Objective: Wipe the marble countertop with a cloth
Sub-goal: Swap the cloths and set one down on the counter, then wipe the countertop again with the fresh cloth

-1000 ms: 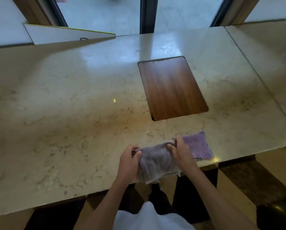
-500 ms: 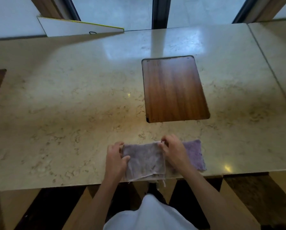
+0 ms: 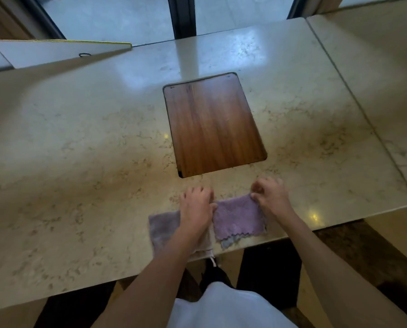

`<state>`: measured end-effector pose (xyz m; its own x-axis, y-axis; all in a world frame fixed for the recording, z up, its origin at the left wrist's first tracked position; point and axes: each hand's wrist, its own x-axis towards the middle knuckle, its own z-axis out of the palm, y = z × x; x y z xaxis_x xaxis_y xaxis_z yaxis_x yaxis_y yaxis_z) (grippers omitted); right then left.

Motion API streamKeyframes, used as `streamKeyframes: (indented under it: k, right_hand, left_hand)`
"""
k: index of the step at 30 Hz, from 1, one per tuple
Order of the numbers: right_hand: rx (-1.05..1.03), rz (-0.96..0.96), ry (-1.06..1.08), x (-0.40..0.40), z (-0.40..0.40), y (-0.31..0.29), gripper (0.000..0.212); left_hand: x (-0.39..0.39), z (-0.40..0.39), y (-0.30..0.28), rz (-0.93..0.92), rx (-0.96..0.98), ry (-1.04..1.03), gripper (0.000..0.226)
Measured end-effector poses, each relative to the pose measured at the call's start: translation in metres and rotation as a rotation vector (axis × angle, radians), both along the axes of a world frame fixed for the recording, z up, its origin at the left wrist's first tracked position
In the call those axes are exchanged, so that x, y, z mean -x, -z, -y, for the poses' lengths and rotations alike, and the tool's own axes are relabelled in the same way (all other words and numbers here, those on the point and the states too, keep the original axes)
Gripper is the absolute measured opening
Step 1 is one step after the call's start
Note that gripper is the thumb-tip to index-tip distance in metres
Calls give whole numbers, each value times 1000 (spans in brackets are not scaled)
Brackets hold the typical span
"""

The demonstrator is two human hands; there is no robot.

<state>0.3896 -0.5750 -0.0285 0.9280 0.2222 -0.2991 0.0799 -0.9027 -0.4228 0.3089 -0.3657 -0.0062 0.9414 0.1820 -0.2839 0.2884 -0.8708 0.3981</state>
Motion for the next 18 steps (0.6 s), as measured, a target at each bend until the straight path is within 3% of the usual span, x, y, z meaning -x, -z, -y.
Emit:
streamKeyframes:
  k: [4,8,11,14,18]
  right_hand:
    - [-53,-23,21,-5,2,-3,23]
    - [-297,-78,149,-2,-3,-29,9]
    - [-401,25,116,5,-20,-59,6]
    - [-503,102,54,14,-57,-86,7]
    - [-593,147,-33,34,-121,-104,12]
  left_hand:
    - [-7,-1,-4,-62,-46,5,10]
    - [-7,-9,-17,1,249,-145,9]
    - [2,-32,-31,130,355,-187,7]
    - [23,-70,-48,280,343,-97,23]
    - [60,-134,-71,430,329,-163,11]
